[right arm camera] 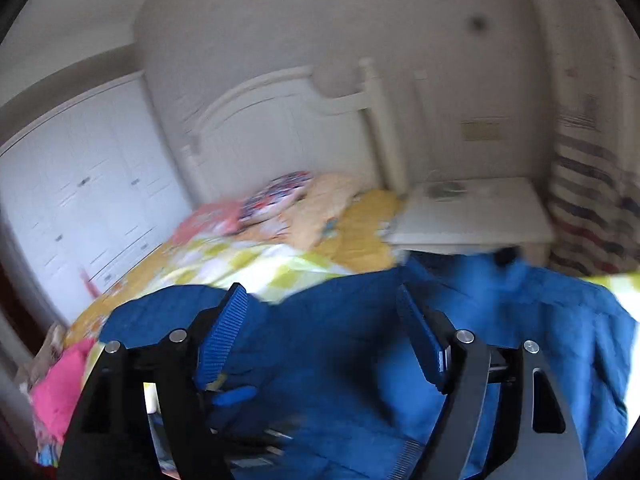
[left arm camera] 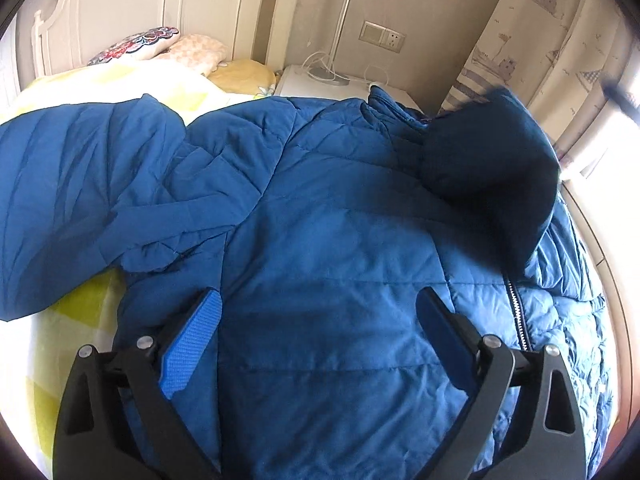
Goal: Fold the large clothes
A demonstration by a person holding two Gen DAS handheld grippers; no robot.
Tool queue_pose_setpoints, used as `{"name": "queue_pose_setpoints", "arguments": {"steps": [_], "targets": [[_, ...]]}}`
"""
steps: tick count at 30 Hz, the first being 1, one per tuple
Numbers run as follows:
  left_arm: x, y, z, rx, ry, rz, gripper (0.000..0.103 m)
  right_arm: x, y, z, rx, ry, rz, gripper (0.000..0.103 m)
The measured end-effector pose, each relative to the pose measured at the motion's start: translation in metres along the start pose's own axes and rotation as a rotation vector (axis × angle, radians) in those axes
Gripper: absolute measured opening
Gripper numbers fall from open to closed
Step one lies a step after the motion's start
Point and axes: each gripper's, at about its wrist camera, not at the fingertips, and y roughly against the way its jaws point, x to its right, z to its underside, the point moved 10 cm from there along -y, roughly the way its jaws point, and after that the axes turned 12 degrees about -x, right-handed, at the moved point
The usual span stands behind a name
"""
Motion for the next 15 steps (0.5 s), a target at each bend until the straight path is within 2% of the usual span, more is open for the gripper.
{"name": "queue_pose_setpoints", "arguments": {"steps": [2, 3, 5, 6, 7, 9, 10, 12, 14, 15], "targets": [[0.000, 0.001, 0.000, 0.002, 0.003, 0.008, 0.097, 0.053, 0.010, 0.024, -0.016, -0.080, 0.128, 0.075], [-0.001, 0.002, 0.000, 0.003, 0.009, 0.017, 0.097, 0.090, 0.015, 0.041, -0.049, -0.126, 0.239, 0.075], [0.000, 0.003, -0.001, -0.001, 0.022, 0.037, 0.097, 0.133, 0.015, 0.071, -0.122, -0.189, 0.327, 0.075], [0.003, 0.004, -0.002, -0.016, 0.038, 0.087, 0.097, 0.152, 0.014, 0.087, -0.157, -0.220, 0.337, 0.075], [0.008, 0.005, -0.004, -0.036, 0.057, 0.154, 0.097, 0.163, 0.014, 0.100, -0.176, -0.237, 0.348, 0.075], [0.030, 0.008, -0.012, -0.094, 0.090, 0.362, 0.097, 0.188, 0.012, 0.124, -0.213, -0.273, 0.368, 0.074], [0.044, 0.009, -0.018, -0.135, 0.114, 0.493, 0.097, 0.190, 0.009, 0.127, -0.209, -0.284, 0.357, 0.073], [0.064, 0.006, -0.034, -0.182, 0.198, 0.669, 0.097, 0.193, 0.010, 0.128, -0.180, -0.303, 0.325, 0.074], [0.081, -0.006, -0.054, -0.195, 0.268, 0.764, 0.097, 0.193, 0.010, 0.127, -0.176, -0.288, 0.333, 0.075], [0.085, -0.013, -0.061, -0.196, 0.307, 0.788, 0.096, 0.192, 0.008, 0.128, -0.178, -0.277, 0.337, 0.076]]}}
